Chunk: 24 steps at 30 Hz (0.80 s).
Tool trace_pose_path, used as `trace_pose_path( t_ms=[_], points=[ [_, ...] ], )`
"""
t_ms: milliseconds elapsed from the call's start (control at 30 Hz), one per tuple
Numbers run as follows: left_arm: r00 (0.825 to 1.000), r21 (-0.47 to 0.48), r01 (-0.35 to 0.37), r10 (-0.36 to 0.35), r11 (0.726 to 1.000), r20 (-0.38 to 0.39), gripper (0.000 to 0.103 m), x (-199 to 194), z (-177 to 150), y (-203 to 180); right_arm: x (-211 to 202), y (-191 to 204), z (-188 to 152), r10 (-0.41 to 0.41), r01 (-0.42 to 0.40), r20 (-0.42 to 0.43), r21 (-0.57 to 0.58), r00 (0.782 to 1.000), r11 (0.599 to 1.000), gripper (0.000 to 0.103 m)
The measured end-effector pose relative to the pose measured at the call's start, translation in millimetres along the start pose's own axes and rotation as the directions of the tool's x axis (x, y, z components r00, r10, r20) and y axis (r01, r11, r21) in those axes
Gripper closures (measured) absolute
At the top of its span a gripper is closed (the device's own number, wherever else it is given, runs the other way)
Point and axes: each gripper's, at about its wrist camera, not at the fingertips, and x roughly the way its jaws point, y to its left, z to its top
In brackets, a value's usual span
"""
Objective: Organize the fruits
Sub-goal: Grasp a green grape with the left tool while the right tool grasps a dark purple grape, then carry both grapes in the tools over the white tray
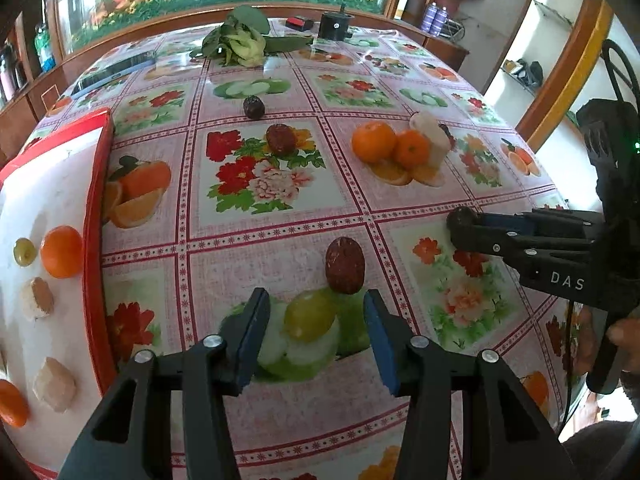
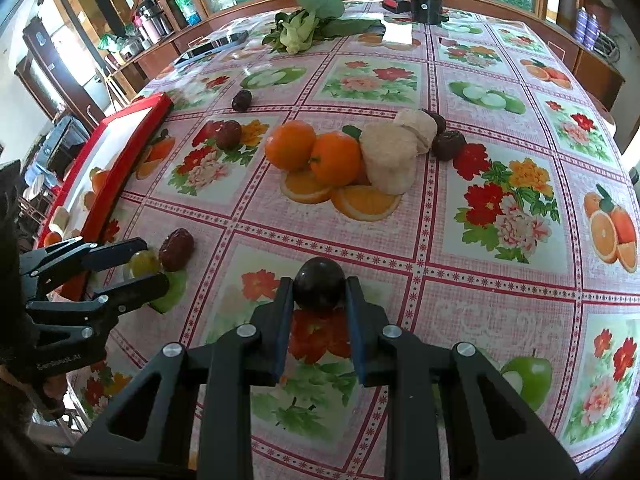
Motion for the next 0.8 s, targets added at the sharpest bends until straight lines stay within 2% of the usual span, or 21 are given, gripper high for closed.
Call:
trace_pose_path(
  t_ms=[33,67,100,267,433,600,800],
  points=[
    [1.000,0.010,-0.007,0.007,1.000,0.003,0.065,-0.5,-1.7,-1.5,0.1,0.3,-0.1,-0.002,0.002,0.005,-0.003,1.000,1.000,0.076],
    [0.999,0.029,-0.038,0.037,0.999,0.012,0.077,-0.5,-3.4,-3.2,0.2,0.4,-0.6,-0.004,0.004,0.014,-0.005,1.000,1.000,0.076],
    [0.998,0.041,-0.063,0.062,0.997,0.024,0.081,-0.2,-4.6,-4.0,0.3,1.1,-0.9,-0.006,0.007,0.017,-0.009,1.000,1.000,0.076],
    [0.998,-0.038,-0.050,0.052,0.998,0.041,0.081,-3.4,-5.5,1.8,-4.8,3.9,1.0,-0.016,0.017,0.032,-0.022,0.999,1.000,0.076],
    [0.998,-0.057,-0.037,0.039,0.998,0.050,0.081,-9.7,-8.8,-4.9,-18.0,5.1,0.9,0.005,-0.004,0.052,-0.014,0.999,1.000,0.076],
    [0.997,-0.075,0.010,-0.004,0.997,0.075,0.081,-20.8,-9.7,-10.5,-25.1,7.3,-3.1,0.007,-0.007,0.049,-0.010,0.999,1.000,0.076],
    [0.997,-0.096,0.018,-0.011,0.995,0.079,0.081,-26.3,-8.0,-11.9,-26.8,12.4,-2.2,0.012,-0.013,0.045,0.004,0.999,1.000,0.076]
  ],
)
